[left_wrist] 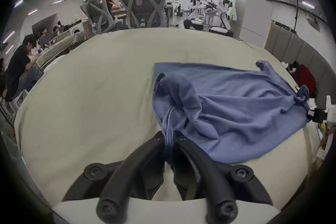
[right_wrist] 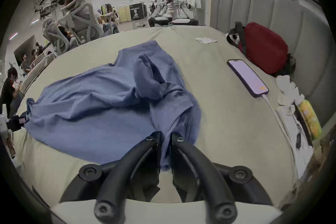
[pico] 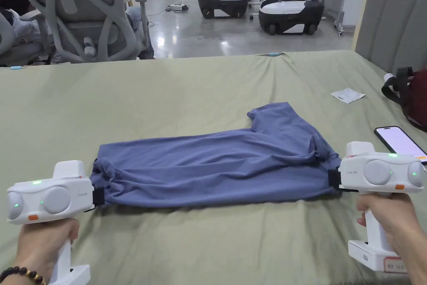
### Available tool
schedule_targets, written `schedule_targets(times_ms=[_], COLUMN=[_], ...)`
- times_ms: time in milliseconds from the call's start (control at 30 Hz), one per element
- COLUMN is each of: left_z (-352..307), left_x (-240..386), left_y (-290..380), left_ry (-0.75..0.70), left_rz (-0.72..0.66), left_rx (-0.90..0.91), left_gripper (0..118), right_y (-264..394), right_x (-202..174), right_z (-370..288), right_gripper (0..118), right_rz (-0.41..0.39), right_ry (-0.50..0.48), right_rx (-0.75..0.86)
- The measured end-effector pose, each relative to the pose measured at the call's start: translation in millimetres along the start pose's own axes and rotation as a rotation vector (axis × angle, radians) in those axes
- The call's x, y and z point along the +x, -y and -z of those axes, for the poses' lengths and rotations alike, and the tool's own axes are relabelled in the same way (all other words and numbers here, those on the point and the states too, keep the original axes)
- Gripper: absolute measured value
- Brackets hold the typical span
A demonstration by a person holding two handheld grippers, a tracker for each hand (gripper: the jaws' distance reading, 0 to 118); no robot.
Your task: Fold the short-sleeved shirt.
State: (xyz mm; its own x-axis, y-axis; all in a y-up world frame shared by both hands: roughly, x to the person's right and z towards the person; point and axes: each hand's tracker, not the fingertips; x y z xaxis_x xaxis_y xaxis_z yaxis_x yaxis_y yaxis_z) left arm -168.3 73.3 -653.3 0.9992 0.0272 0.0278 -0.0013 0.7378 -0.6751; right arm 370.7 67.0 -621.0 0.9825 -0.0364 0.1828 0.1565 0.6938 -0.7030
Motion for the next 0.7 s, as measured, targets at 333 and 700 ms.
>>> schedule_targets(times_ms=[333, 700], left_z=[-10.5, -38.7], left_x=[4.5, -0.5], left_y=[60.1, 43.9], left_ry=[0.013, -0.068], left_rz=[0.018, 0.009], left_rx=[-0.081, 0.130], left_gripper=[5, 114], right_y=[51.3, 33.4], right_x=[10.7, -3.8], right_z=[4.8, -38.2], right_gripper=[12, 115], right_rz=[-0.022, -0.130], right_ry=[0.040, 0.042], right_rx=[-0.081, 0.125])
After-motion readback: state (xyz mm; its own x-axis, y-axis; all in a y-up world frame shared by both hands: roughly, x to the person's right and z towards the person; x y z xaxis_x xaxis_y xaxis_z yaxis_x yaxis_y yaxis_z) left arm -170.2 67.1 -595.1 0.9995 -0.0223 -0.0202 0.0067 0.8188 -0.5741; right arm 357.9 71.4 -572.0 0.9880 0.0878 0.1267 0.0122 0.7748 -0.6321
